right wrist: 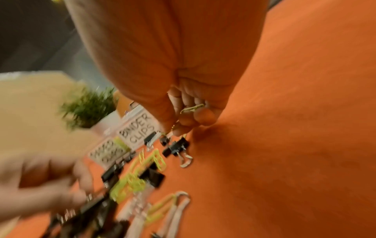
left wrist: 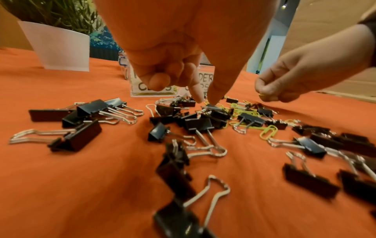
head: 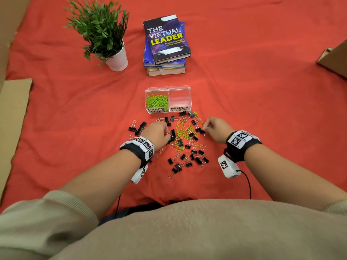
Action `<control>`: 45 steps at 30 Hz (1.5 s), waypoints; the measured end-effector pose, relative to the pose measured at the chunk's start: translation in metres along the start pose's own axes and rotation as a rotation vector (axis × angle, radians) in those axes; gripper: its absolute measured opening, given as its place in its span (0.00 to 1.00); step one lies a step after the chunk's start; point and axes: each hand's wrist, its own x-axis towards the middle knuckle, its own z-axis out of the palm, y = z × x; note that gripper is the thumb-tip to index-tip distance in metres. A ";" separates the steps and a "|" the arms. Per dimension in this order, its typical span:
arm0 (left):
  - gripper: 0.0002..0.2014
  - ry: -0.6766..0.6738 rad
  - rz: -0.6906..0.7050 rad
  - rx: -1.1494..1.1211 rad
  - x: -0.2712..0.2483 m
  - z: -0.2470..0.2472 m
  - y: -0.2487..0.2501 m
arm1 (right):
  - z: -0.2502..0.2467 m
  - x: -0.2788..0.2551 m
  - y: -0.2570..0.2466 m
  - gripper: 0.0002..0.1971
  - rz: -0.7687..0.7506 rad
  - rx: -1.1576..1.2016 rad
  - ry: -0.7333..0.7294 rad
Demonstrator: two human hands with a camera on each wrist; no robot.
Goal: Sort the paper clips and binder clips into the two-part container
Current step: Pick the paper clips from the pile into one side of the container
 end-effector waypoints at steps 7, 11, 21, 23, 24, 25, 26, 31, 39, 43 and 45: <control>0.08 -0.047 0.031 0.089 -0.004 0.015 -0.006 | -0.003 0.006 -0.015 0.15 0.160 0.593 -0.103; 0.04 -0.003 -0.016 -0.031 -0.007 0.012 -0.005 | 0.003 0.006 -0.035 0.10 0.181 0.594 -0.135; 0.03 0.076 -0.150 -0.483 -0.005 -0.008 -0.010 | 0.025 0.004 -0.047 0.19 -0.003 -0.413 -0.125; 0.06 0.034 -0.136 -0.574 -0.003 -0.008 -0.007 | 0.025 0.001 -0.043 0.14 0.003 -0.353 -0.121; 0.09 0.004 -0.134 -0.604 -0.003 -0.007 -0.004 | 0.024 -0.001 -0.041 0.13 0.009 -0.308 -0.122; 0.12 -0.024 -0.133 -0.619 -0.003 -0.007 -0.002 | 0.022 -0.002 -0.039 0.13 0.022 -0.264 -0.123; 0.14 -0.044 -0.134 -0.623 -0.003 -0.006 0.001 | 0.018 -0.003 -0.036 0.13 0.039 -0.230 -0.124; 0.13 -0.062 -0.104 -0.474 -0.002 0.004 0.011 | -0.005 -0.006 -0.023 0.11 0.100 -0.216 -0.085; 0.13 -0.105 0.038 0.009 0.003 0.013 0.009 | 0.007 -0.007 -0.037 0.13 0.023 -0.254 0.007; 0.09 -0.074 -0.030 -0.007 0.003 0.003 -0.010 | 0.027 -0.004 -0.047 0.23 0.020 -0.329 -0.051; 0.10 -0.064 -0.060 -0.003 0.003 -0.001 -0.015 | 0.033 -0.001 -0.048 0.29 0.032 -0.386 -0.054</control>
